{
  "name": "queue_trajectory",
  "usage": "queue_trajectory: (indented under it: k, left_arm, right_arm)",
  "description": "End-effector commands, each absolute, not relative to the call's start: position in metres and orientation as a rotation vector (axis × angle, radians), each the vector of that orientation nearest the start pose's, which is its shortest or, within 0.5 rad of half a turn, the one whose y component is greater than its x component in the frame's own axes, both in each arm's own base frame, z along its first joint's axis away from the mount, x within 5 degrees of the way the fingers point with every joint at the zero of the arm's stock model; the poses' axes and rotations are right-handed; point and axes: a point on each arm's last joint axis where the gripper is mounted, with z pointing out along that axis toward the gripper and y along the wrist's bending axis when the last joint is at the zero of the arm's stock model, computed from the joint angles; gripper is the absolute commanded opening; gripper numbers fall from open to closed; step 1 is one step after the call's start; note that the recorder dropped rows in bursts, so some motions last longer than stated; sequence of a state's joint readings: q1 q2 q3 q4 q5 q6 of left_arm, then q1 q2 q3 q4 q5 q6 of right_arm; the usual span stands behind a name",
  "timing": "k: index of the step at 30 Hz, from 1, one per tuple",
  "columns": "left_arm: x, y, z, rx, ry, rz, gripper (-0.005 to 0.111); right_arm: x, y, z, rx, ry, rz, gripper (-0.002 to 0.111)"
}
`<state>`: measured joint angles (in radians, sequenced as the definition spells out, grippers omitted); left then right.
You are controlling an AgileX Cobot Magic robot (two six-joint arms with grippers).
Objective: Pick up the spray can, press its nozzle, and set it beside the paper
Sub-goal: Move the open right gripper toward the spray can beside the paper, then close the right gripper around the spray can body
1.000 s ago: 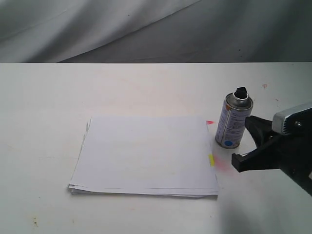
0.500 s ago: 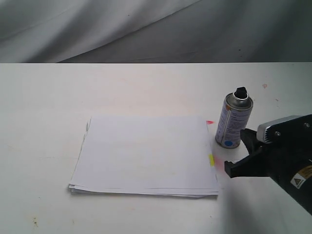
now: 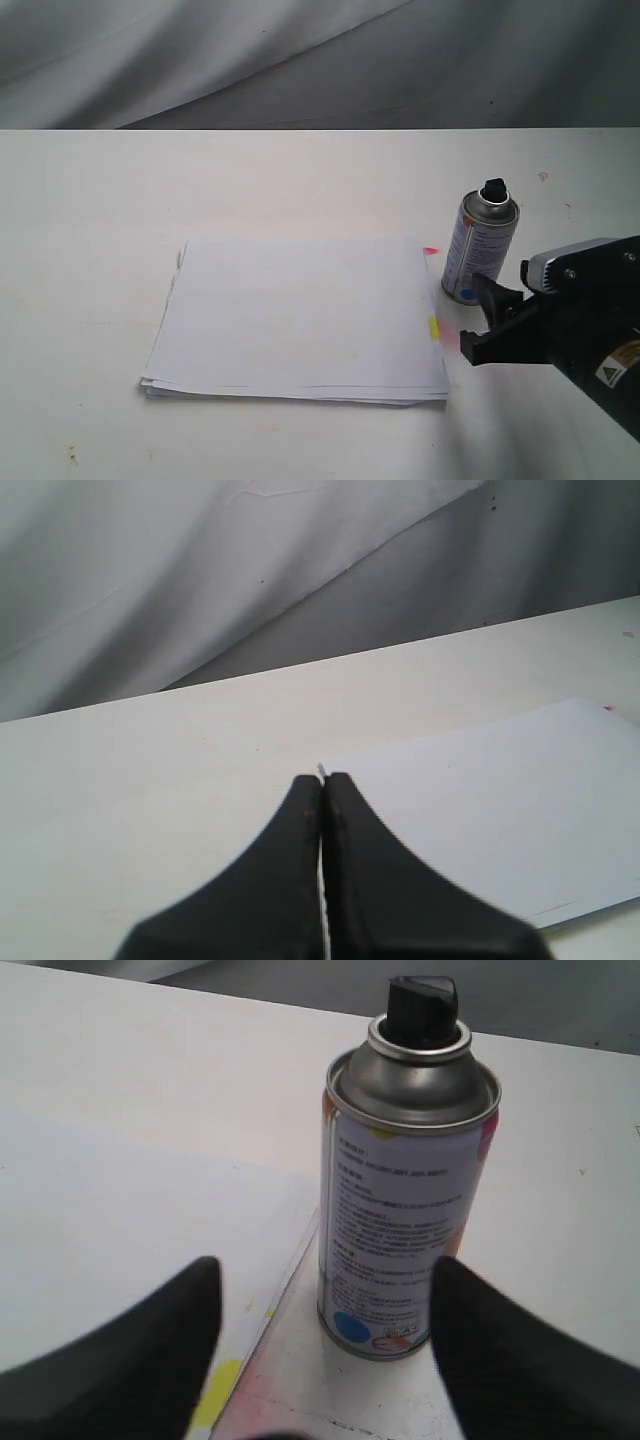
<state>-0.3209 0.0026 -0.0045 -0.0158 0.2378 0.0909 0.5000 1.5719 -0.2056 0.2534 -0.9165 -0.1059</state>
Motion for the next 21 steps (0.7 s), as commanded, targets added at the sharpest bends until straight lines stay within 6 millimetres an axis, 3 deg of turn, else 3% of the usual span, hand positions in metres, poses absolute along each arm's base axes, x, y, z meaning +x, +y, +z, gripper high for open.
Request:
queue_trajectory:
  k: [1,4,21]
  left_arm:
    - [0.0527,-0.0178,0.1926,0.336,1.681,-0.186,0.0]
    - [0.0527,-0.0178,0.1926,0.336,1.681,-0.186,0.0]
    - [0.0527,-0.0178,0.1926,0.336,1.681,-0.186,0.0]
  right_arm:
    - [0.1959,0.0868,0.1365,-0.311,1.934,0.172,0.081]
    - [0.1955,0.0867,0.1356,-0.308,1.946,0.175,0.086]
    - [0.1975,0.0869,0.1393,-0.336,1.887,0.148,0.086]
